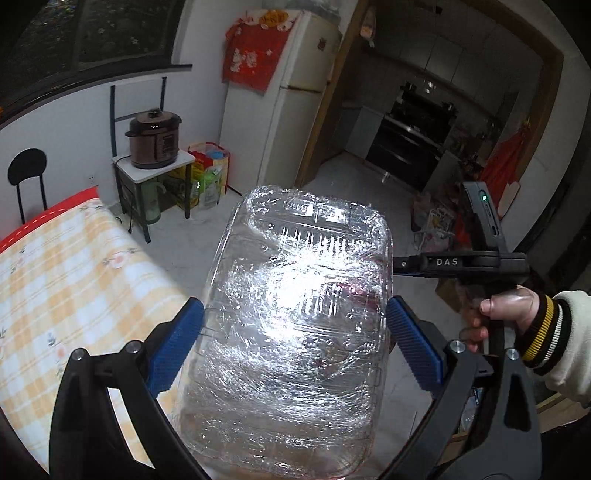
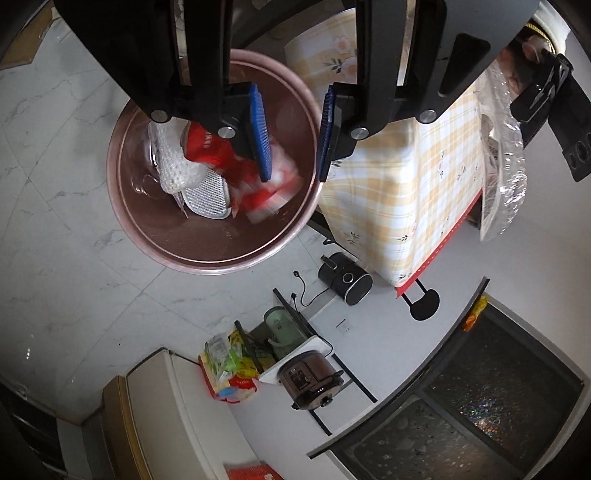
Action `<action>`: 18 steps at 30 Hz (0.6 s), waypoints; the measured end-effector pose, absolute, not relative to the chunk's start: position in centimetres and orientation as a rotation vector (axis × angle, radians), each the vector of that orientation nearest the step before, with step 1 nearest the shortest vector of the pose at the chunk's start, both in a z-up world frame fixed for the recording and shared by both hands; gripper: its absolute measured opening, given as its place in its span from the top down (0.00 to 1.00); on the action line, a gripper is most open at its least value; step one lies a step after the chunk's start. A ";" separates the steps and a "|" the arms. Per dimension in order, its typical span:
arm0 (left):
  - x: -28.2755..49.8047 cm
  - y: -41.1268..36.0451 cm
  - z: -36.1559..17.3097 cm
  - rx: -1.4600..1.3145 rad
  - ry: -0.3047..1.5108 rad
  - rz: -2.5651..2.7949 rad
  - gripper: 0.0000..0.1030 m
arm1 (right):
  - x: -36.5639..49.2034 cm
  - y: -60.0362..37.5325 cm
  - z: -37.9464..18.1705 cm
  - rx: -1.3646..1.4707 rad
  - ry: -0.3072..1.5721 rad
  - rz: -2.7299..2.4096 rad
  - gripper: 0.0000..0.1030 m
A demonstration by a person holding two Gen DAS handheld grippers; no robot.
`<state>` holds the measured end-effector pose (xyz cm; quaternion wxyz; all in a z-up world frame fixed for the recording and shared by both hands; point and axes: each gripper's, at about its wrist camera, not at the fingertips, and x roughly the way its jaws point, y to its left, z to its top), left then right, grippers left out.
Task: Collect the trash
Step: 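Carry the red can over the brown bin and open the right gripper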
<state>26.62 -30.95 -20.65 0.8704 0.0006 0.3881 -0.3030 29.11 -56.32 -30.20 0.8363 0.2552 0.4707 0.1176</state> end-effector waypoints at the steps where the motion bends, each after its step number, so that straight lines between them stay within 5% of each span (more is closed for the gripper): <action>1: 27.0 -31.9 -21.0 0.017 0.821 -0.636 0.06 | 29.3 -56.7 -30.4 0.543 0.996 0.255 0.73; 18: 33.5 -47.3 -28.4 0.169 1.018 -0.763 0.05 | 24.9 -68.1 -30.7 0.635 0.929 0.119 0.71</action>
